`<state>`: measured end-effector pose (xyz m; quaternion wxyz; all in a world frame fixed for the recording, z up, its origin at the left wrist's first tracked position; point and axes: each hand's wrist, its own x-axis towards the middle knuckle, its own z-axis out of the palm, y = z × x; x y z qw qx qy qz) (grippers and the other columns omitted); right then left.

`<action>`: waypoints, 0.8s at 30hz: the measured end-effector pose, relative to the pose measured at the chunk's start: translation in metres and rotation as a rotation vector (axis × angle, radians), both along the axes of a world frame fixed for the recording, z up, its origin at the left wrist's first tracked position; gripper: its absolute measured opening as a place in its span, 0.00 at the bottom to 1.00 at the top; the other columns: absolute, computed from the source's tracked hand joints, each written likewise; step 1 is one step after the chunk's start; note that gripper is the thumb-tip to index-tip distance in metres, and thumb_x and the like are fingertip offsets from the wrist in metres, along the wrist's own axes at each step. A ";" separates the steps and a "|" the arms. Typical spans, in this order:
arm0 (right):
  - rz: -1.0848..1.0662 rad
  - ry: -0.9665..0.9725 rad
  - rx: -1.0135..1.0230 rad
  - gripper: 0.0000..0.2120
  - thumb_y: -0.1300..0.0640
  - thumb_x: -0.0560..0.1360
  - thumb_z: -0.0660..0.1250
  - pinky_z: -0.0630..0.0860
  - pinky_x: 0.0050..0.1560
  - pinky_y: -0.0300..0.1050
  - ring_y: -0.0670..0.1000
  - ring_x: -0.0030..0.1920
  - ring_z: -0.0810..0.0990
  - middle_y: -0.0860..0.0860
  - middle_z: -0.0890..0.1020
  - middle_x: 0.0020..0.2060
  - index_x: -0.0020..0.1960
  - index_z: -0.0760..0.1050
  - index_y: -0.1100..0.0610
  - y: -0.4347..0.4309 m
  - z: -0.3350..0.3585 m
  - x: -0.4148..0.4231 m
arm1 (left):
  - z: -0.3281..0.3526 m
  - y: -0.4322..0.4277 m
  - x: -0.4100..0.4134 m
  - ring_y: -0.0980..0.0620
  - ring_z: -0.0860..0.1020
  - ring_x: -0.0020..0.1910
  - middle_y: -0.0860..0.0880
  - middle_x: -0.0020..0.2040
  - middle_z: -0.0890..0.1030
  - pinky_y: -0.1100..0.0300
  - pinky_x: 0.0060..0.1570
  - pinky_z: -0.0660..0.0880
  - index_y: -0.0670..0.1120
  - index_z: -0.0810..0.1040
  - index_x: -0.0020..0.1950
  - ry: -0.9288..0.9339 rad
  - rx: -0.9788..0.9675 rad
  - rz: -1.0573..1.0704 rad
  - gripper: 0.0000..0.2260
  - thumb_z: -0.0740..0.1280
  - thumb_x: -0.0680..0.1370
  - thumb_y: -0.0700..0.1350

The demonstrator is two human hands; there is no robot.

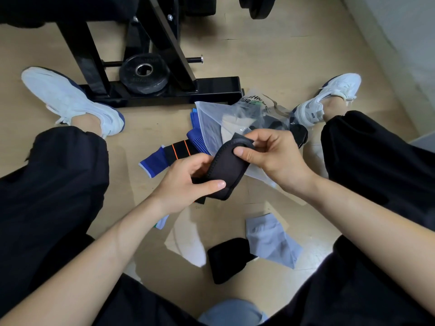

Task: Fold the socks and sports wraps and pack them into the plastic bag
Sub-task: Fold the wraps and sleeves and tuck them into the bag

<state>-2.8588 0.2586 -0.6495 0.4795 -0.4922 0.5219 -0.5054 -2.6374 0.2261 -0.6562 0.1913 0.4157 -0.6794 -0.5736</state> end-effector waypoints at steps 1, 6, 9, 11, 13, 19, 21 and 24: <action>-0.017 -0.002 -0.004 0.03 0.67 0.73 0.73 0.81 0.45 0.48 0.52 0.40 0.82 0.58 0.85 0.39 0.45 0.81 0.62 -0.001 0.001 -0.001 | -0.002 0.001 0.000 0.50 0.84 0.50 0.51 0.49 0.86 0.56 0.51 0.79 0.47 0.82 0.53 -0.008 -0.010 -0.004 0.11 0.76 0.74 0.37; -0.100 0.087 -0.038 0.06 0.67 0.72 0.75 0.80 0.43 0.43 0.49 0.39 0.81 0.51 0.85 0.39 0.46 0.81 0.59 -0.003 0.000 -0.009 | -0.007 0.003 -0.001 0.54 0.81 0.43 0.51 0.44 0.85 0.56 0.47 0.78 0.43 0.81 0.48 -0.016 0.007 0.004 0.05 0.75 0.76 0.40; -0.125 0.130 -0.039 0.06 0.66 0.72 0.75 0.81 0.45 0.53 0.52 0.39 0.80 0.53 0.85 0.40 0.47 0.81 0.60 -0.004 -0.002 -0.014 | -0.007 0.004 -0.003 0.56 0.81 0.39 0.54 0.44 0.84 0.62 0.46 0.76 0.48 0.81 0.53 0.012 0.009 0.094 0.08 0.75 0.76 0.40; -0.142 0.170 -0.036 0.06 0.65 0.72 0.75 0.81 0.46 0.54 0.52 0.39 0.82 0.54 0.85 0.41 0.47 0.81 0.60 -0.005 -0.003 -0.016 | -0.007 0.003 -0.002 0.54 0.79 0.35 0.55 0.46 0.82 0.61 0.44 0.75 0.56 0.78 0.59 0.048 -0.018 0.147 0.16 0.75 0.76 0.41; -0.161 0.199 -0.022 0.06 0.65 0.72 0.75 0.82 0.44 0.51 0.49 0.39 0.82 0.52 0.86 0.40 0.47 0.81 0.59 -0.006 -0.004 -0.017 | -0.004 0.002 0.000 0.51 0.77 0.34 0.56 0.49 0.80 0.58 0.44 0.75 0.61 0.77 0.62 0.061 -0.072 0.093 0.19 0.75 0.75 0.44; -0.153 0.252 0.000 0.06 0.64 0.71 0.77 0.82 0.41 0.48 0.47 0.37 0.82 0.52 0.85 0.39 0.47 0.82 0.61 -0.008 -0.006 -0.022 | 0.000 0.004 -0.001 0.59 0.72 0.30 0.65 0.37 0.76 0.68 0.34 0.64 0.53 0.81 0.63 -0.017 -0.104 -0.060 0.16 0.71 0.78 0.37; -0.127 0.270 -0.006 0.07 0.63 0.71 0.77 0.82 0.41 0.47 0.46 0.37 0.82 0.51 0.85 0.39 0.47 0.82 0.59 -0.007 -0.004 -0.022 | -0.003 0.004 0.000 0.58 0.71 0.30 0.64 0.40 0.75 0.68 0.33 0.64 0.55 0.80 0.64 -0.039 -0.091 -0.058 0.18 0.72 0.78 0.39; -0.049 0.288 -0.056 0.06 0.62 0.72 0.76 0.80 0.45 0.41 0.45 0.39 0.82 0.49 0.85 0.39 0.47 0.82 0.55 -0.005 0.000 -0.019 | -0.009 0.002 0.002 0.58 0.71 0.30 0.60 0.42 0.77 0.71 0.34 0.67 0.55 0.81 0.65 -0.063 -0.066 0.023 0.18 0.73 0.77 0.39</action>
